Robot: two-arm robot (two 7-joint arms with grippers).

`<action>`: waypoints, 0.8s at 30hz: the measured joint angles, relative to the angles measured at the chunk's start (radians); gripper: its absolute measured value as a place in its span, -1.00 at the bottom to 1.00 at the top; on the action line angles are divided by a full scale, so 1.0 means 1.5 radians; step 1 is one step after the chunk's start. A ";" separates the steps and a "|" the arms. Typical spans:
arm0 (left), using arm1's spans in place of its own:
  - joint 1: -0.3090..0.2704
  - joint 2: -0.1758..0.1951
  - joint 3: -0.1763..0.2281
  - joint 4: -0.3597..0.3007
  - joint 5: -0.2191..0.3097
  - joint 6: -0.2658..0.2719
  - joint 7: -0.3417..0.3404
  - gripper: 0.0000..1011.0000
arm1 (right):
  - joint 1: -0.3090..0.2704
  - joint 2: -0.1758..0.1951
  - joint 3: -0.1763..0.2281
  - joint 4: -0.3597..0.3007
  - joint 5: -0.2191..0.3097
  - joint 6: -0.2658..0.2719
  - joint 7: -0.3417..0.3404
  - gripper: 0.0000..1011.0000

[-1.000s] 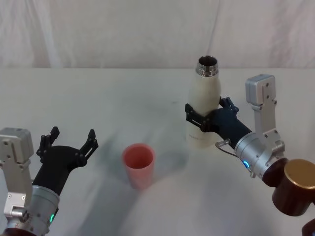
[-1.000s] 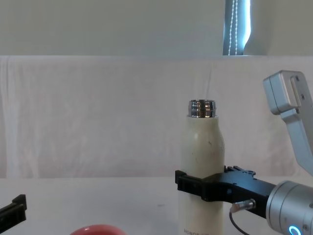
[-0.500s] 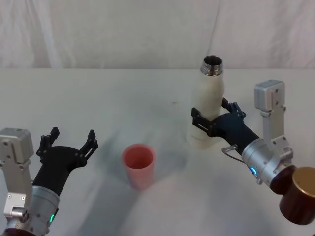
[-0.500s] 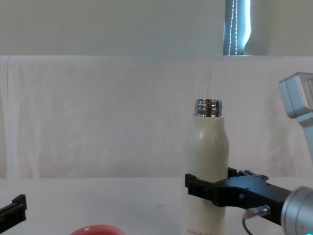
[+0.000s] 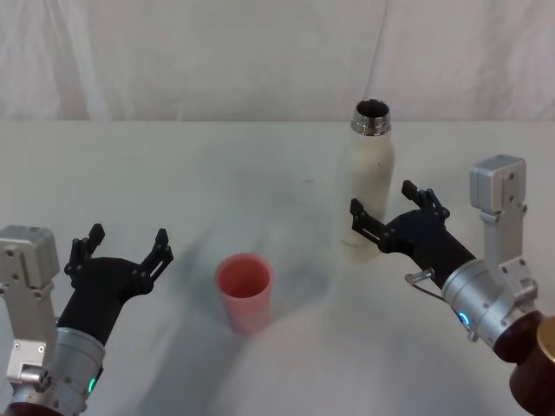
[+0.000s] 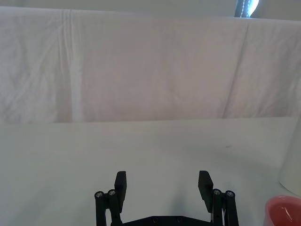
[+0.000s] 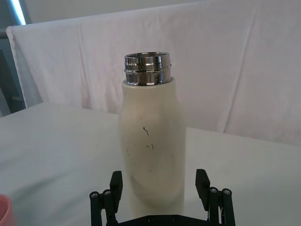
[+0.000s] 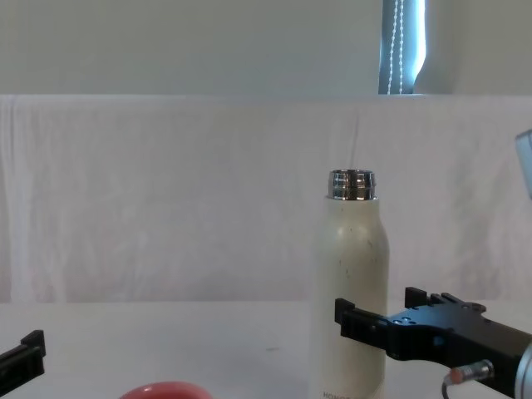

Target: Grasp the thermos with one hand and pour water into the cup lid.

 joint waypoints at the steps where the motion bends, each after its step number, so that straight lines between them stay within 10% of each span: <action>1: 0.000 0.000 0.000 0.000 0.000 0.000 0.000 0.98 | -0.005 0.002 0.001 -0.006 -0.001 -0.001 -0.001 0.98; 24: 0.000 0.000 0.000 0.000 0.000 0.000 0.000 0.98 | -0.100 -0.002 0.027 -0.073 -0.105 -0.051 -0.094 0.98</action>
